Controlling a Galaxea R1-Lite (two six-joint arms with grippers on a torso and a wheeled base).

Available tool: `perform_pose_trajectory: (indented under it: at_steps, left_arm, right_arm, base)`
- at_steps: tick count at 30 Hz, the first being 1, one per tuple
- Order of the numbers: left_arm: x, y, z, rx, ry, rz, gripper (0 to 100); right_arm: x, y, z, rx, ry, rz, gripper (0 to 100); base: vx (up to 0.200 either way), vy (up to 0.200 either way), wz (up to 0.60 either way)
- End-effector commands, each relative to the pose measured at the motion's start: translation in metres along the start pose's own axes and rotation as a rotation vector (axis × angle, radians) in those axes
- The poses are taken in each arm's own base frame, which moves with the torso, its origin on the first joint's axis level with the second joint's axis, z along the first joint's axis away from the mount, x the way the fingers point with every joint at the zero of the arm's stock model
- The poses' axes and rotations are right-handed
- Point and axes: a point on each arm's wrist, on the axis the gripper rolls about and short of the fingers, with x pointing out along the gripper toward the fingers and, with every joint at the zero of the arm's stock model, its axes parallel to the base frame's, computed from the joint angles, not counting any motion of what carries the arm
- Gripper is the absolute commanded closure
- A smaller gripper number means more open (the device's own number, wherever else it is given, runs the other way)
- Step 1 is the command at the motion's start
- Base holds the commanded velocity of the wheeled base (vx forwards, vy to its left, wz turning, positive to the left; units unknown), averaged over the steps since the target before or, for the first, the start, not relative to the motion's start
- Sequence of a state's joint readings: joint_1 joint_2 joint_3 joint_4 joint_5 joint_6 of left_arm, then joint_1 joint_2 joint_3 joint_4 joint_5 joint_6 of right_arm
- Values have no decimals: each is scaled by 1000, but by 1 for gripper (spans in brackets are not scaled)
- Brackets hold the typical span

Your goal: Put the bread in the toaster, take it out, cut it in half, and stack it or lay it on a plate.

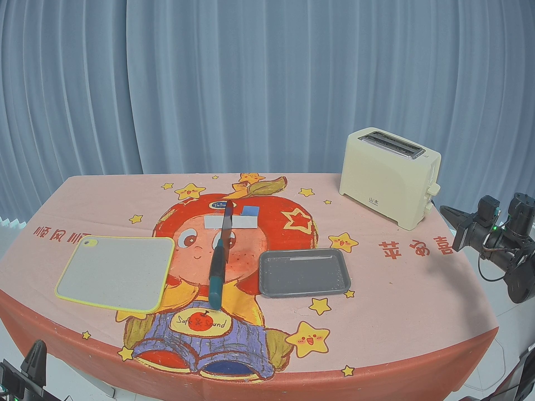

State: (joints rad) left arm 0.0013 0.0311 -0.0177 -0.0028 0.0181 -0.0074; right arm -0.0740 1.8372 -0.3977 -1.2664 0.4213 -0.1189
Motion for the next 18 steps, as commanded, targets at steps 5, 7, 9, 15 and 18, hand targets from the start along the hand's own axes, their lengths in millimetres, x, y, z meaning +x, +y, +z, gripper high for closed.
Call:
perform_pose_trajectory:
  at_steps: [5,7,9,15,18]
  left_arm:
    - [1,0,-5,0,18,1,100]
    - [1,0,-5,0,18,1,100]
    - [1,0,-5,0,18,1,100]
    - [1,0,-5,0,18,1,100]
    - [1,0,-5,0,18,1,100]
  right_arm:
    - [0,0,-1,1,3,1,100]
    - [0,-1,-1,0,2,-2,100]
    - [0,-1,-1,1,2,-3,100]
    - [0,1,-1,-1,3,3,100]
    - [-1,0,-1,-1,3,-2,100]
  base:
    - [0,0,0]
    - [0,0,0]
    - [0,0,0]
    - [0,0,0]
    - [0,0,0]
